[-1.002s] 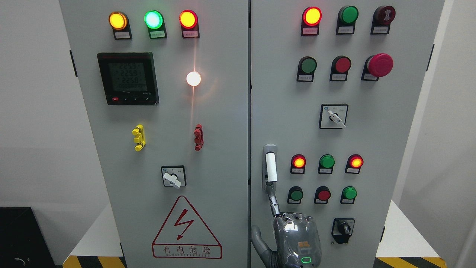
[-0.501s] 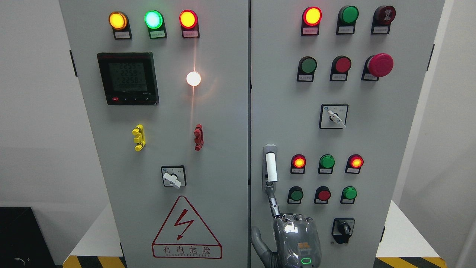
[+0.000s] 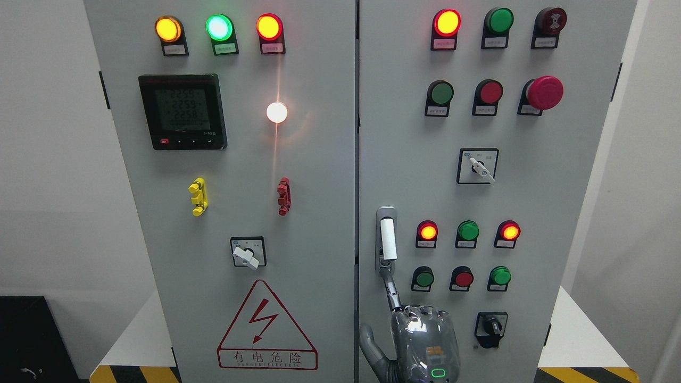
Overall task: Release door handle
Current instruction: 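Move the right hand up alongside the silver handle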
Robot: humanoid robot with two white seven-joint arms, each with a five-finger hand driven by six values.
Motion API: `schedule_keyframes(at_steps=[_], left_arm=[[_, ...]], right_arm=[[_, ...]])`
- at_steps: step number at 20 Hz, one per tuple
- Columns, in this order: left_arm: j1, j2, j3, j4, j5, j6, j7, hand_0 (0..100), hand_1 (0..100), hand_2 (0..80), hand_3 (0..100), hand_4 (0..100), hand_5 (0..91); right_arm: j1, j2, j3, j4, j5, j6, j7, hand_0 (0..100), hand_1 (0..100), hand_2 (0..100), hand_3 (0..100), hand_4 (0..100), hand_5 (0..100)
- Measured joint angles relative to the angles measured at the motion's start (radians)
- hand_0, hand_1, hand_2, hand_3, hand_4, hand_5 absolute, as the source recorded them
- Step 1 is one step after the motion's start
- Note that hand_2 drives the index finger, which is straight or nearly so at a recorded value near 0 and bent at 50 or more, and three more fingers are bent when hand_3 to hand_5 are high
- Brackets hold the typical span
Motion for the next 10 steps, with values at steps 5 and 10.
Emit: schedule_keyframes(at_steps=[5, 10], left_arm=[[0.0, 0.0, 0.0, 0.0, 0.0, 0.0, 0.0, 12, 56, 0.0, 0, 0, 0.0], [0.0, 0.0, 0.0, 0.0, 0.0, 0.0, 0.0, 12, 56, 0.0, 0, 0, 0.0]], right_arm=[[0.0, 0.0, 0.0, -0.003, -0.001, 0.0, -0.004, 52, 30, 9, 100, 100, 100], [-0.001, 0.0, 0.001, -0.008, -0.001, 0.001, -0.005, 52, 30, 9, 100, 100, 100]])
